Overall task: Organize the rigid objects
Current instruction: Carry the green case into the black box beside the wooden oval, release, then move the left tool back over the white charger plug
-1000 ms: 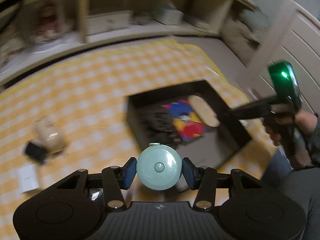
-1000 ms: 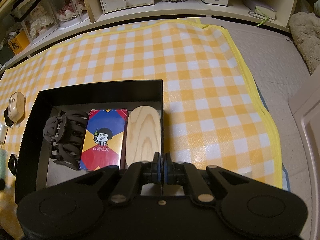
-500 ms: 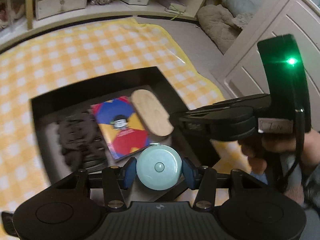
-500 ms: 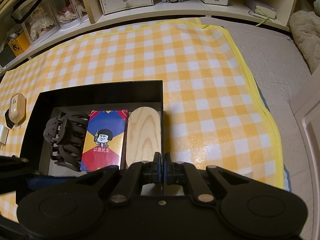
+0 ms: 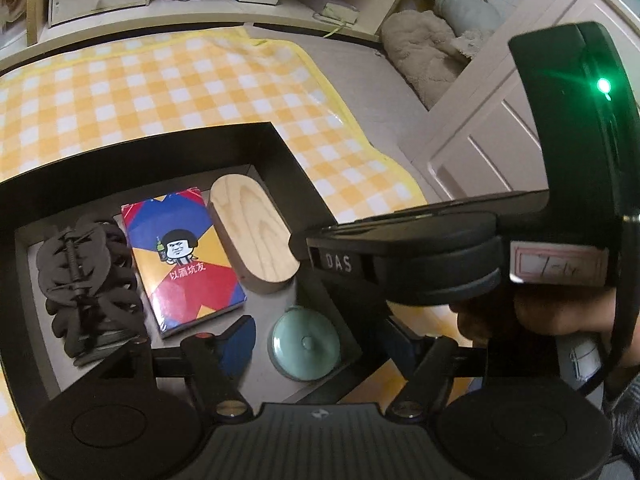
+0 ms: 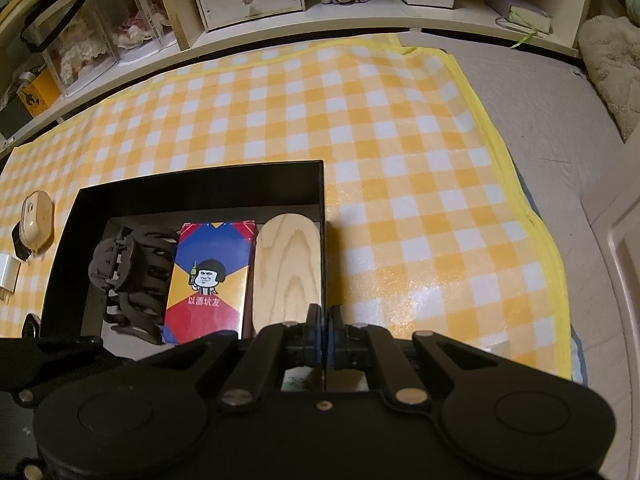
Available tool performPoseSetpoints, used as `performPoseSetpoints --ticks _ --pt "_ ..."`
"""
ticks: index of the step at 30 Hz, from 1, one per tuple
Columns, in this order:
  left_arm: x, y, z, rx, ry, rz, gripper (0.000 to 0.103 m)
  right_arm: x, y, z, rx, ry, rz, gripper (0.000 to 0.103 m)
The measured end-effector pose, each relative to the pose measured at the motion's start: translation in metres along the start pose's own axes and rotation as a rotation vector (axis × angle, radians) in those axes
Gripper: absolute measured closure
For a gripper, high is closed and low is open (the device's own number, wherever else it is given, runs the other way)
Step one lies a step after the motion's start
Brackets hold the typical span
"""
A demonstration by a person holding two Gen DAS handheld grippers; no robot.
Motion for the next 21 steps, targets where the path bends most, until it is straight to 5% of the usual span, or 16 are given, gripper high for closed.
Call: performPoseSetpoints --ticks 21 --pt "-0.010 0.002 -0.031 0.005 0.038 0.078 0.031 0.000 0.000 0.001 -0.001 0.001 -0.002 0.099"
Point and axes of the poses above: each gripper's, at about its wrist camera, not at the fingertips, and z roughly the way its jaws point, x to its left, y to its top, the point moved 7 cm from there along z, roughly the way its jaws point, and after that the axes turned 7 degrees about -x, right-handed, at the moved point
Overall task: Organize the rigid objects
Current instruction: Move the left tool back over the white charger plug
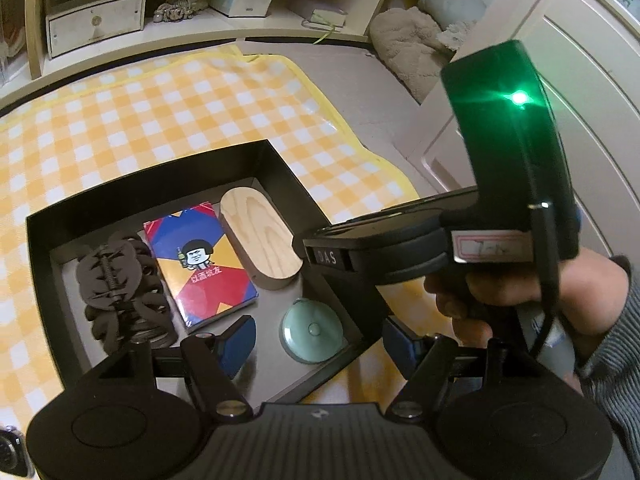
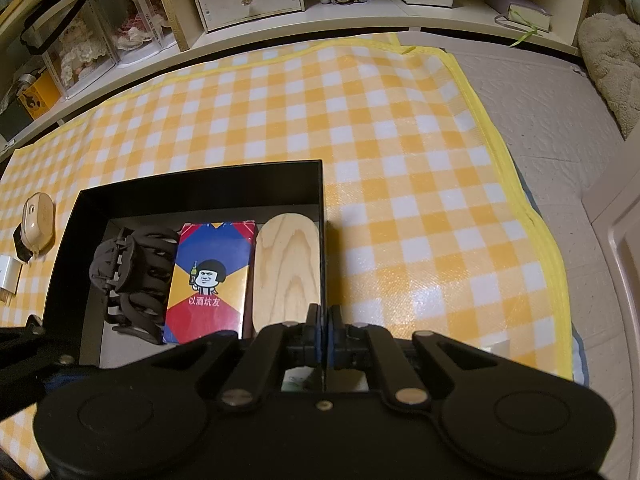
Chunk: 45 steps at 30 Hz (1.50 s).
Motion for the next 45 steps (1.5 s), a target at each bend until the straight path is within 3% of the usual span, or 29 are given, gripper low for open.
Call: performPoseSetpoints --ticks 5,7,10,20,31,41,45 --pt "-0.001 0.001 -0.015 -0.014 0.034 0.046 0.017 0.001 -0.001 -0.001 0.000 -0.001 0.001 0.099" --pt "0.001 0.003 -0.022 -0.026 0.043 0.048 0.006 0.001 -0.001 0.000 0.000 0.000 0.003 0.099" --pt "0.005 0.004 -0.033 -0.041 0.063 0.051 0.000 0.001 -0.001 0.000 0.000 0.001 0.003 0.099" --pt "0.028 0.000 -0.072 -0.056 0.145 0.098 0.000 0.002 -0.002 -0.001 0.000 0.000 0.001 0.099" --pt "0.111 -0.009 -0.124 -0.115 0.343 0.053 0.000 0.002 -0.002 0.000 0.000 0.001 0.000 0.099" --pt "0.203 -0.018 -0.163 -0.152 0.511 -0.111 0.000 0.001 -0.004 0.001 0.002 -0.002 -0.003 0.099" --pt "0.234 -0.023 -0.168 -0.151 0.534 -0.219 0.000 0.001 -0.004 0.001 0.003 -0.002 -0.004 0.099"
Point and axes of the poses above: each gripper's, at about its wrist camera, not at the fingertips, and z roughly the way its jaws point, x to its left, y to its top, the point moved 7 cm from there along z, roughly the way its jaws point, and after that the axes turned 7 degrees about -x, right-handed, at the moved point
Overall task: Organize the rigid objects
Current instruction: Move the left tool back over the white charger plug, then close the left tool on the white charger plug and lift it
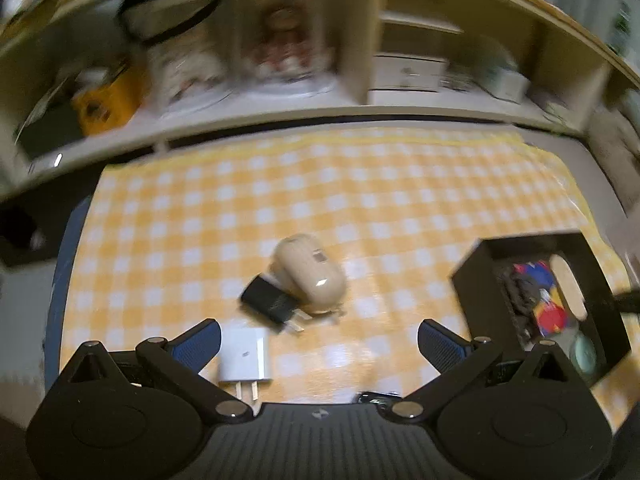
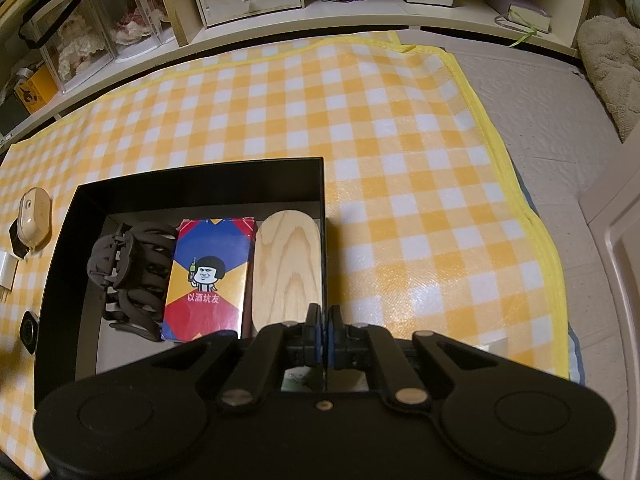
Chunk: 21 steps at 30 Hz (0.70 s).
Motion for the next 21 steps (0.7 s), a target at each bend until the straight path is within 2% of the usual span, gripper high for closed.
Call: performPoseSetpoints --ticks 2,5,7,10,15,21 --pt "0.011 -0.002 0.007 0.019 0.024 -0.036 0.000 0.000 0.000 0.000 0.000 0.001 0.001 0.099" --pt "0.022 -0.008 0.017 0.042 0.082 -0.024 0.003 0.000 0.000 0.000 0.001 0.000 0.002 0.099" --pt "0.029 -0.012 0.025 0.061 0.109 -0.032 0.015 0.000 0.000 0.000 0.000 0.000 0.000 0.099" --pt "0.038 -0.018 0.036 0.095 0.095 -0.096 0.029 -0.001 -0.001 0.001 0.001 0.000 0.000 0.099" --pt "0.046 -0.023 0.048 0.115 0.114 -0.174 0.047 -0.001 -0.001 0.001 0.001 -0.001 -0.002 0.099" --pt "0.052 -0.030 0.064 0.159 0.144 -0.225 0.049 0.000 0.000 0.001 0.001 0.000 -0.002 0.098"
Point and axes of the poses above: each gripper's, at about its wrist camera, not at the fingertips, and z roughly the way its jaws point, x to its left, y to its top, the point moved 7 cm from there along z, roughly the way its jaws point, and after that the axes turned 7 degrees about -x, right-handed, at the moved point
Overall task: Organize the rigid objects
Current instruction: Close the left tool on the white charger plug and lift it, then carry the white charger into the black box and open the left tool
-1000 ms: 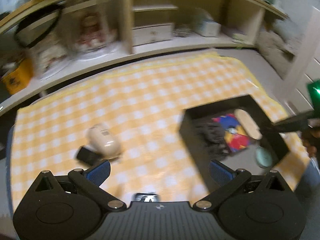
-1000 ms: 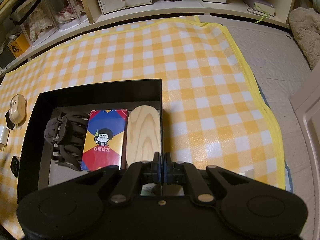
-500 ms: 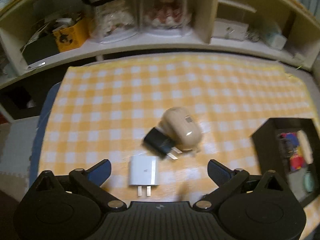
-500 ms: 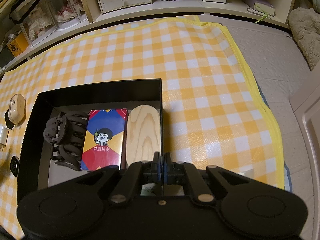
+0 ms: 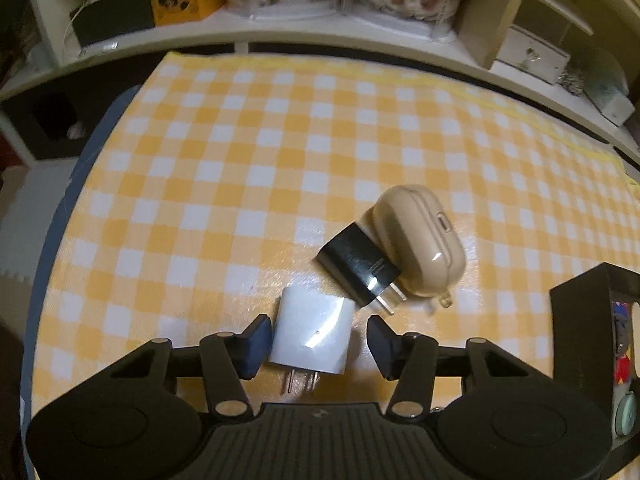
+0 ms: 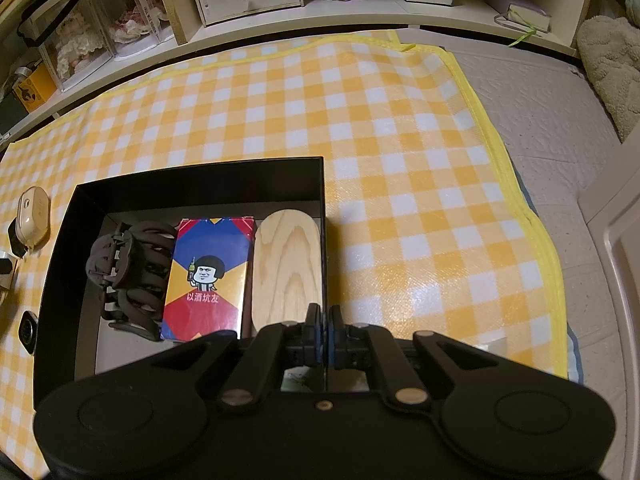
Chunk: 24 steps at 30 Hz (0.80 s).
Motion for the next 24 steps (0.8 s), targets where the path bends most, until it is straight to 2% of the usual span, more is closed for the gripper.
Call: performPoseSetpoints --ticks 3,6,10,13,16,19,24 --pt "0.003 -0.003 0.006 0.013 0.017 -0.002 0.051 0.000 0.000 0.000 0.000 0.000 0.000 0.098" --pt "0.004 -0.002 0.005 0.003 0.019 -0.006 0.058 0.000 0.000 0.000 0.000 0.000 0.001 0.098" --pt "0.006 -0.002 0.002 -0.017 0.034 -0.016 0.059 0.000 0.000 0.000 0.000 0.000 0.000 0.098" --pt "0.007 -0.001 -0.009 -0.046 0.023 -0.043 0.059 0.000 0.000 0.000 0.001 0.000 0.000 0.098" --pt "0.004 0.008 -0.028 -0.108 0.011 -0.046 0.059 0.000 0.000 0.000 0.001 0.000 -0.001 0.098" --pt "-0.005 0.014 -0.050 -0.165 -0.039 -0.054 0.059 0.000 0.000 0.000 0.001 0.000 0.000 0.098" --pt "-0.040 0.011 -0.075 -0.201 -0.172 -0.031 0.059 0.001 0.001 0.000 0.000 0.000 -0.002 0.098"
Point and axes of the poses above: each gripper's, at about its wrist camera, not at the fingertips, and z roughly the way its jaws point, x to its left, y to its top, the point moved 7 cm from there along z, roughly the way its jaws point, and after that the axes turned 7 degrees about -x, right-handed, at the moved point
